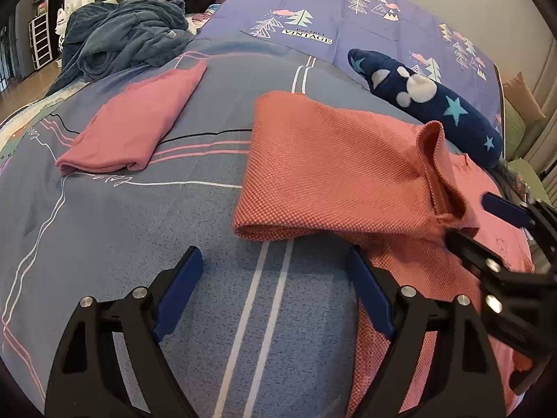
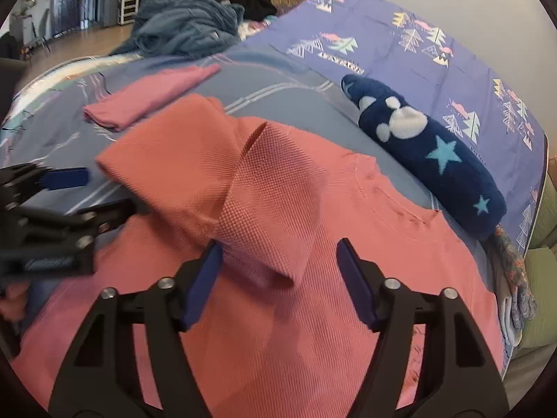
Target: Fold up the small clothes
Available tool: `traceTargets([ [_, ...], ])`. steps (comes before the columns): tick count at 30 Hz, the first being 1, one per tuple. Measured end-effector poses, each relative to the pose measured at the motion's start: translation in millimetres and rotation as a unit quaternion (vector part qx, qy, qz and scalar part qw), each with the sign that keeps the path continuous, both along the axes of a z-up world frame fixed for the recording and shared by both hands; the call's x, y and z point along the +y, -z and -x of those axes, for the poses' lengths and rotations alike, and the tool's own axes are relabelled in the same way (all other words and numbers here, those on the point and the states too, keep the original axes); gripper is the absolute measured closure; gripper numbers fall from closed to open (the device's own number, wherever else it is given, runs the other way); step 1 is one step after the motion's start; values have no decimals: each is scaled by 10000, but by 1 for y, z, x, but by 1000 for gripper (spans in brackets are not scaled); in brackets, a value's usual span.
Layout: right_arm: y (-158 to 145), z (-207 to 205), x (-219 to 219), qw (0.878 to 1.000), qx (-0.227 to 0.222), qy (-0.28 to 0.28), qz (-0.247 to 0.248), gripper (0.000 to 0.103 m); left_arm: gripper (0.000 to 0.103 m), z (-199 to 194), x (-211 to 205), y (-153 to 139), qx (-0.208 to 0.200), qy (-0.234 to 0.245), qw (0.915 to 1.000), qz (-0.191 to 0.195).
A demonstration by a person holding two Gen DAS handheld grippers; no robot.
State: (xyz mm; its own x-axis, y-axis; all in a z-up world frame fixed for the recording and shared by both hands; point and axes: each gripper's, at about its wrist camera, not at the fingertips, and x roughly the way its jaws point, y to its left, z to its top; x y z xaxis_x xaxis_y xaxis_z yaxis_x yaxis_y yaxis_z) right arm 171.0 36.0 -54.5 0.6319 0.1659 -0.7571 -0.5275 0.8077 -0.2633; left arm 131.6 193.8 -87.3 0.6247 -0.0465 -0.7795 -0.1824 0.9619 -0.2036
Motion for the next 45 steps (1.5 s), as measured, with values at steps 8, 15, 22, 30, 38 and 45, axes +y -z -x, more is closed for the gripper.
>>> traceTargets([
  [8, -50, -7, -83, 9749, 63, 1152, -1903, 93, 16, -2, -6, 0, -23, 137, 9999, -72],
  [15, -24, -2, -230, 9064, 958, 2713, -3092, 89, 15, -4, -8, 0, -4, 132, 9998, -123],
  [22, -6, -15, -210, 9043, 1578, 1950, -3454, 21, 15, -4, -10, -6, -80, 54, 9997, -246],
  [30, 17, -75, -131, 9061, 2269, 1622, -3181, 22, 14, -15, -13, -2, 103, -82, 9983, -563],
  [38, -31, -69, -137, 9204, 1316, 1612, -3309, 99, 10, -20, -10, 3, 259, -20, 9984, -495],
  [45, -66, -44, -227, 9201, 463, 2283, -3149, 99, 10, -19, -16, 2, 206, 16, 9980, -595],
])
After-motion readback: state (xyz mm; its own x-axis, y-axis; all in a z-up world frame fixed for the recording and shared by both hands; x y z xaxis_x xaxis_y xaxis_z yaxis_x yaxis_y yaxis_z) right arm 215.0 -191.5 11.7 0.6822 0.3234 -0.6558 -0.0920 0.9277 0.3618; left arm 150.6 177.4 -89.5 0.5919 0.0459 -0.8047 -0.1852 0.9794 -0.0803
